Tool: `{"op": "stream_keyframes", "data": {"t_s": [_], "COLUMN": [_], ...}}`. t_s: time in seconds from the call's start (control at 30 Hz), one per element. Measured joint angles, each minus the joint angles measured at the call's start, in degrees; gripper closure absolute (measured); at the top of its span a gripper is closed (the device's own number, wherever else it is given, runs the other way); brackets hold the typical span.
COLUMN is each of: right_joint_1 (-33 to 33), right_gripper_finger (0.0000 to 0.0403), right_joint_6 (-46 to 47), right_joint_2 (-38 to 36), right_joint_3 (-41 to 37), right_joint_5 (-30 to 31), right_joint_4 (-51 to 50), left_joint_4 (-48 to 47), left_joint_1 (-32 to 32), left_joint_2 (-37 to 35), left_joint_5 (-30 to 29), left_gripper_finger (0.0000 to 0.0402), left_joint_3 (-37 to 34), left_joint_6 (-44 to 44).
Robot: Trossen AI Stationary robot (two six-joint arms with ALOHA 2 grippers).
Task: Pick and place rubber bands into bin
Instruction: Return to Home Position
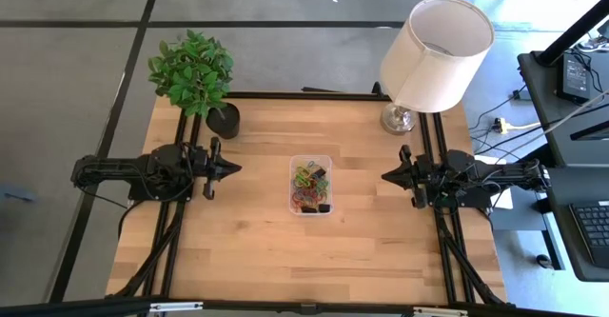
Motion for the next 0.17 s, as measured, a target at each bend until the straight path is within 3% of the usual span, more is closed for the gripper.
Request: {"op": "stream_keyframes", "data": {"t_s": [0.17], "right_joint_1": [0.00], "right_gripper_finger": [0.0384], "right_joint_6": [0.00], "right_joint_2": [0.00], "right_joint_3": [0.00], "right_joint_5": [-0.01], "right_joint_4": [0.00], "left_joint_4": [0.01], "left_joint_1": [0.01], "left_joint_2": [0.00], "left_joint_5": [0.00], "left_gripper_finger": [0.0395], "left_joint_3": [0.00], "left_joint_6": [0.00]}}
